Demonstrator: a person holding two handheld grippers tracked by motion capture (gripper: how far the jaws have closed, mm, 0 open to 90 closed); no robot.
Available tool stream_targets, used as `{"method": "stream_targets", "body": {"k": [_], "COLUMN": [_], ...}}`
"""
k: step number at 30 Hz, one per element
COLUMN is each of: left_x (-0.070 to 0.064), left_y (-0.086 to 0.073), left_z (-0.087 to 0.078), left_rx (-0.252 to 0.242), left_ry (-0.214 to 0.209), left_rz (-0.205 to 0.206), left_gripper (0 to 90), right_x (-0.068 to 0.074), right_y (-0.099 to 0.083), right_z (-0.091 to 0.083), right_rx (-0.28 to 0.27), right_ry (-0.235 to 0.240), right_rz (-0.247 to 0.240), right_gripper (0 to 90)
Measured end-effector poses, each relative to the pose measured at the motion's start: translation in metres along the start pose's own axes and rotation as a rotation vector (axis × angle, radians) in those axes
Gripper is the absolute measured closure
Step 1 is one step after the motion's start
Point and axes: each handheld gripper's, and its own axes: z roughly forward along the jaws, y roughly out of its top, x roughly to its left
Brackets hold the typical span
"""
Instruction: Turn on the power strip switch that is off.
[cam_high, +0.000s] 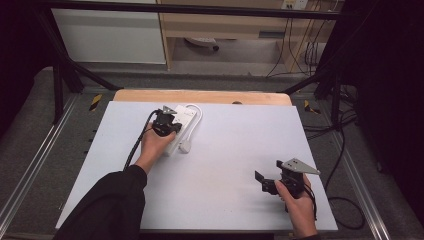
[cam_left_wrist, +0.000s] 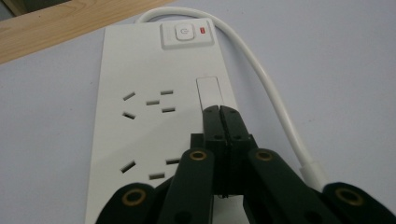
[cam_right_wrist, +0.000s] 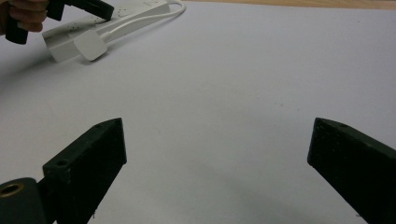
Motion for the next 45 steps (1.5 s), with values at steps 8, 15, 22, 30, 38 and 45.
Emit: {"method": "stream_targets", "body": {"k": [8,15,22,30,38,45], "left_x": [-0.002,-0.001,0.0,-0.004,-0.006,-0.006], "left_y": [0.0,0.003,0.004,0.008,0.012,0.014], "left_z": [0.0,-0.004,-0.009,-0.016,-0.024,-0.03], "left_rx": [-0.01,-0.029,-0.05,-0.092,-0.131,-0.144], "left_ry": [-0.002,-0.005,0.0,-0.009,-0.019,-0.015], "left_rz": [-0.001,-0.008,-0.011,-0.02,-0.042,-0.06], "left_gripper": [90.0,90.0,90.0,72.2,47.9,19.1], "right_x": [0.0,0.0,0.0,0.0,0.001,0.001], "right_y": [0.0,0.0,0.0,0.0,0.001,0.001], "right_z": [0.0,0.0,0.0,0.0,0.0,0.0], "right_rx": [-0.001,-0.002,-0.001,-0.002,-0.002,-0.001], "right_ry": [0.0,0.0,0.0,-0.001,-0.002,-0.002], "right_rz": [0.001,0.002,0.001,-0.002,-0.002,0.0], "right_gripper": [4.9,4.9,4.9,4.9,4.8,4.7]}}
